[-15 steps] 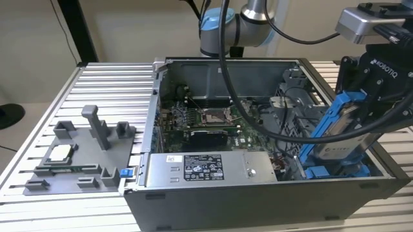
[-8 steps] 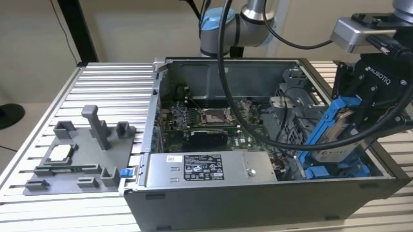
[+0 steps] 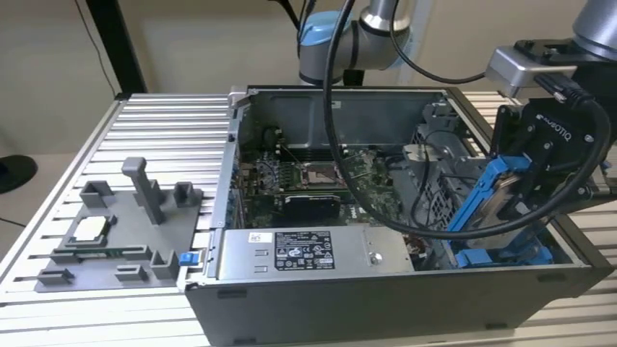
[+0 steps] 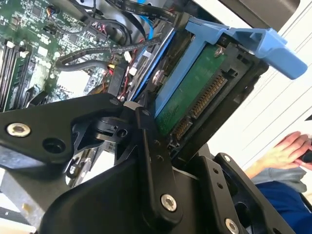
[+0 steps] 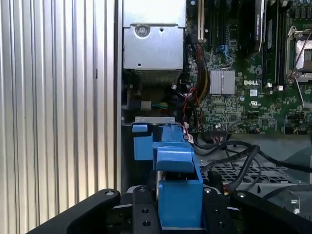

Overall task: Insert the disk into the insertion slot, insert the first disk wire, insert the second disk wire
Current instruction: 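Insert the disk into the insertion slot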

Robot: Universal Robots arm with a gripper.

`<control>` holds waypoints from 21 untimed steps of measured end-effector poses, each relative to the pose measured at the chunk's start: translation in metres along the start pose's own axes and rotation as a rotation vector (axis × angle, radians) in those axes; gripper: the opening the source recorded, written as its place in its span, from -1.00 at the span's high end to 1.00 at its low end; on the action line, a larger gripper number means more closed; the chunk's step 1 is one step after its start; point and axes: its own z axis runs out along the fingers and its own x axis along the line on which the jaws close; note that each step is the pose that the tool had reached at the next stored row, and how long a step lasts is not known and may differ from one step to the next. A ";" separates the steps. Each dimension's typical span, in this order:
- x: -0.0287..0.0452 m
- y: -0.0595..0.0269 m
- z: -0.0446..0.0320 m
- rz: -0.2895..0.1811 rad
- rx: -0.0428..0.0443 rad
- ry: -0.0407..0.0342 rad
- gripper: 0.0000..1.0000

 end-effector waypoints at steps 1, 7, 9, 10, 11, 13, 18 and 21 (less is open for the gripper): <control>-0.0001 -0.0001 0.0017 0.000 0.0000 -0.0001 1.00; -0.0004 -0.0001 0.0037 0.000 0.0000 -0.0002 -1.00; -0.0004 0.0001 -0.0033 0.000 0.0000 -0.0013 -1.00; -0.0004 0.0003 -0.0080 0.000 0.0000 -0.0019 -1.00; -0.0003 0.0005 -0.0122 0.000 0.0000 -0.0019 -1.00; -0.0003 0.0009 -0.0208 0.000 0.0000 -0.0022 -1.00; -0.0111 0.0015 -0.0221 0.000 0.0130 -0.0026 -1.00; -0.0195 0.0029 -0.0195 -0.001 0.0271 -0.0028 -1.00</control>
